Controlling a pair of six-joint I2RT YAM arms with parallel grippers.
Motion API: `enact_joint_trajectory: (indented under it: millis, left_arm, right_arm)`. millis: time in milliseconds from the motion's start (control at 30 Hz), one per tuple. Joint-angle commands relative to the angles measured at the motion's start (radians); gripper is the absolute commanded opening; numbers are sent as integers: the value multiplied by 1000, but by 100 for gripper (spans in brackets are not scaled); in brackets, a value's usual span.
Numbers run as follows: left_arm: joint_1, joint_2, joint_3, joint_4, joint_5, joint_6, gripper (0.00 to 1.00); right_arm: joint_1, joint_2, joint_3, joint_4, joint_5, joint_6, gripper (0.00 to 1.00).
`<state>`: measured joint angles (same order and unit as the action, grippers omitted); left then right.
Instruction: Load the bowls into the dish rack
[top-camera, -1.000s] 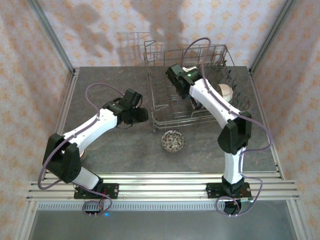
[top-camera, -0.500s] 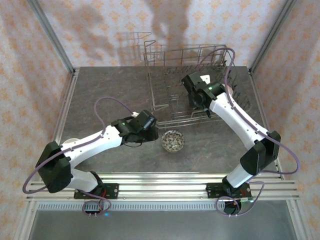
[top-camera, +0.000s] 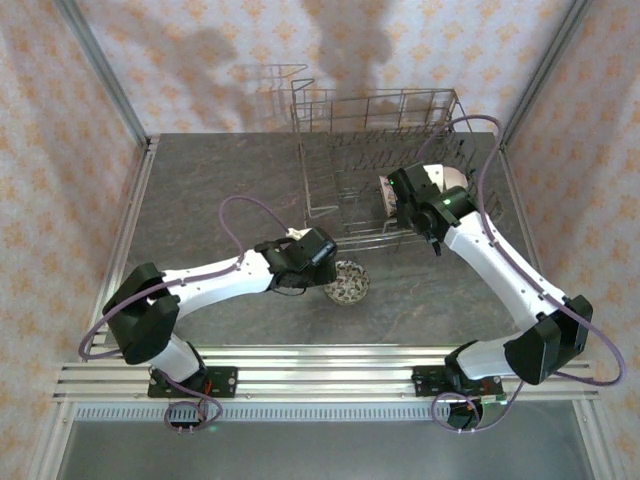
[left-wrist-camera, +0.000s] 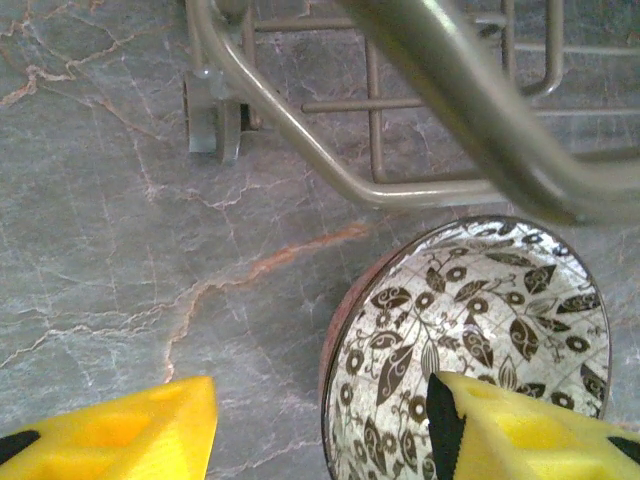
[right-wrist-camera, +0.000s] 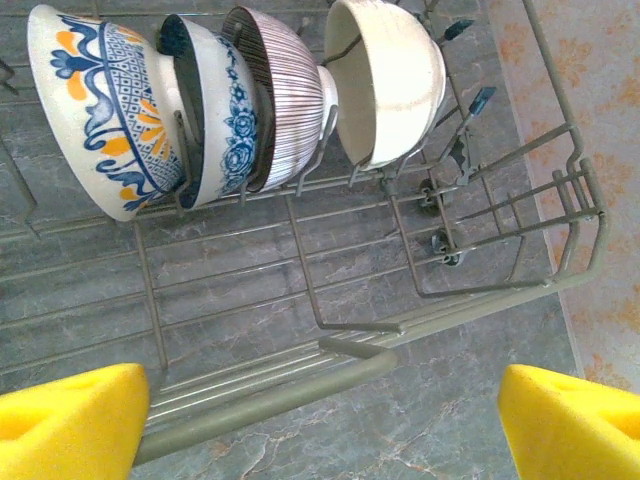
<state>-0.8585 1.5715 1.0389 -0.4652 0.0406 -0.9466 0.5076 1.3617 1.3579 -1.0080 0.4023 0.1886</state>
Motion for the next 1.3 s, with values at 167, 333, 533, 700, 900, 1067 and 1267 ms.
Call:
enact_joint_trajectory:
  millis: [167,333,533,700,900,1067,1267]
  left_arm:
    - [-40,-5,-74,32,20,-34,58]
    - [-60,-108,-94,46,-38,-31,60]
    - [-111,-146,-90,-5,-96,-52,60]
    - [-138,-120,-128,22,-117,-120,60]
    - [-138,-55,-143,119,-114,-154,60]
    - [-138,-2,-142,159,-108,-173,60]
    - [-139,3,-160,152,-129,-202,49]
  right_arm:
    - [-10,-37,-43,1,10,-13,89]
    - [-9,-36,-51,12,-1,3,90]
    - [-9,-61,-79,43,-51,20,89]
    - [-9,-60,-100,42,-69,42,88]
    - [-9,-85,-115,40,-96,51,87]
    - [-8,-104,-133,31,-90,47,87]
    - [-8,-106,-134,32,-89,39,87]
